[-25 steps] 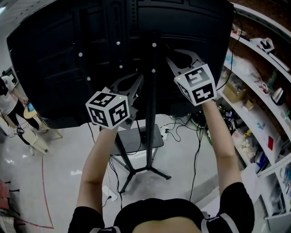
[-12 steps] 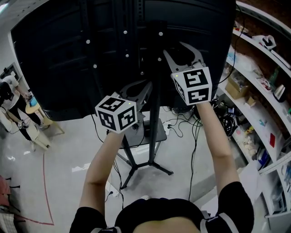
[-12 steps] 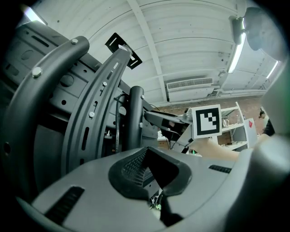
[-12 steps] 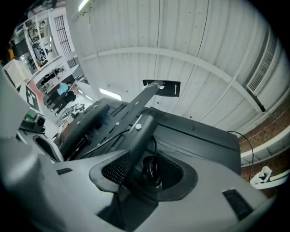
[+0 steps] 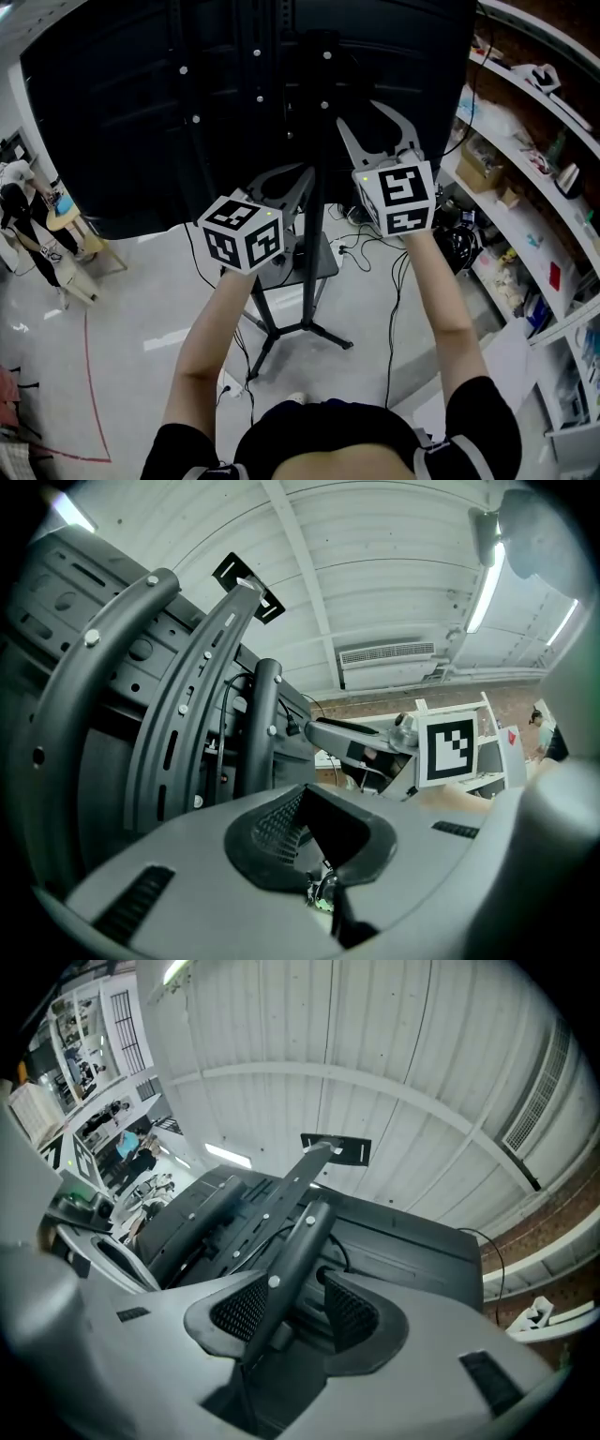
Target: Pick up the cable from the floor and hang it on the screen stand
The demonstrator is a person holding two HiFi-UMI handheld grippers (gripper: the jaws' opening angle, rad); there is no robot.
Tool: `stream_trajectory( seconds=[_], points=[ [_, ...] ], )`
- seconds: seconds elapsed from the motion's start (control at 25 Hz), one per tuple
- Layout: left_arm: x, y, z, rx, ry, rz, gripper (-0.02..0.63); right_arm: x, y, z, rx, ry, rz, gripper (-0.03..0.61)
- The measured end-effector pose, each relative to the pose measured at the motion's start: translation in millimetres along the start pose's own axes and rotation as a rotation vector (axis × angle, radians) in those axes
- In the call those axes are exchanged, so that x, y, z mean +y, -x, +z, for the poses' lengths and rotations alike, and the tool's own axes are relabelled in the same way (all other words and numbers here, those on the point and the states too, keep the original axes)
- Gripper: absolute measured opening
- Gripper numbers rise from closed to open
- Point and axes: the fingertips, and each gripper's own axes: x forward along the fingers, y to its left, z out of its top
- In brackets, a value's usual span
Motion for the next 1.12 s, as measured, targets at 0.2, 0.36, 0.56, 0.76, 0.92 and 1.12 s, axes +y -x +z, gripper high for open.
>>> stream_trajectory(
  seconds=[0.2, 0.36, 0.56, 0.76, 0.92, 1.12],
  points=[
    [-14, 3, -29, 0.026, 0.045, -0.012, 0.006, 19, 33, -36, 0.077, -0.067, 0.005, 0.192],
    [-19, 10, -51, 0.033, 0.073, 0.013, 0.006, 31, 62, -66, 0.127, -0.185, 0.003, 0.192],
    [-32, 16, -78, 0.028, 0.064, 0.048, 0.006, 51, 98, -101, 0.186, -0.317, 0.008, 0.185],
    [-53, 18, -108, 0.048, 0.029, 0.038, 0.006, 87, 128, -128, 0.242, -0.457, 0.028, 0.089],
    [-74, 20, -130, 0.065, 0.031, 0.03, 0.006, 113, 150, -142, 0.277, -0.521, 0.056, 0.051],
    [-92, 26, -161, 0.111, 0.01, 0.021, 0.006, 131, 169, -151, 0.292, -0.606, 0.073, 0.035]
  ],
)
